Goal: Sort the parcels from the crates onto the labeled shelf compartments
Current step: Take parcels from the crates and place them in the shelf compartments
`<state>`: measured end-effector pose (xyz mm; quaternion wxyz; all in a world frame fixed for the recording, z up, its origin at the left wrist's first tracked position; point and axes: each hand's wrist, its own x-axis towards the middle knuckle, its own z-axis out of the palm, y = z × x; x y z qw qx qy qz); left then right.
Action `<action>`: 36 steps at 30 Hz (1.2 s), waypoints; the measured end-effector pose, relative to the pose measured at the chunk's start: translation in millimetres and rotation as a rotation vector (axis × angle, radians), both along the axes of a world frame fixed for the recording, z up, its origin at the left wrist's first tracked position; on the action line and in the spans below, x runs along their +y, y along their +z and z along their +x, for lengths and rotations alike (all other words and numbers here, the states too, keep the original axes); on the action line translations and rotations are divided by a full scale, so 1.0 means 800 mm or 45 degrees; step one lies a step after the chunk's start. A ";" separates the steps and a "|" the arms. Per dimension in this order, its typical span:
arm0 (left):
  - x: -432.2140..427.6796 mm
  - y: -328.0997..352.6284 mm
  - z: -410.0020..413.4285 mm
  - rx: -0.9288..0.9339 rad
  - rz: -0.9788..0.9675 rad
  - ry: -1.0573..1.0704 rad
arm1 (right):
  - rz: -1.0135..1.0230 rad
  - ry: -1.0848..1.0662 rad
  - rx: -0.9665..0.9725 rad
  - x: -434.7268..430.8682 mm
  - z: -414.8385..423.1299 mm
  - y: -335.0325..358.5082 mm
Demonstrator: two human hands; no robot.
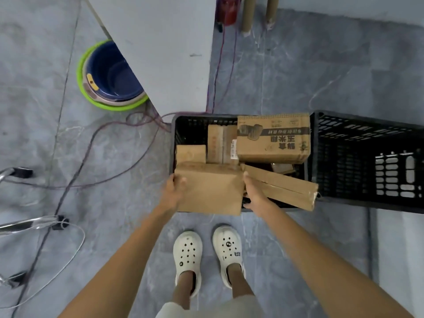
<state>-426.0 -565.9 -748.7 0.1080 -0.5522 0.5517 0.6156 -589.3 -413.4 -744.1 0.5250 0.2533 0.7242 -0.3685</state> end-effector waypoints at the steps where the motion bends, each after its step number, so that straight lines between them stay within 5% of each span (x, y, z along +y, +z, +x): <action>1: -0.001 -0.002 -0.005 -0.055 -0.023 0.070 | -0.017 -0.011 0.021 0.001 -0.001 -0.006; 9: -0.005 0.102 -0.015 -0.120 -0.079 0.145 | -0.055 -0.018 0.198 0.009 -0.025 0.092; 17: -0.033 0.287 -0.055 -0.089 0.033 0.283 | -0.291 0.002 0.384 0.009 -0.054 0.287; 29: -0.009 0.606 -0.089 0.349 0.580 0.606 | -0.614 -0.041 0.826 0.044 -0.079 0.628; 36: -0.006 0.723 -0.086 0.505 0.443 0.414 | -0.824 -0.120 1.038 0.073 -0.060 0.745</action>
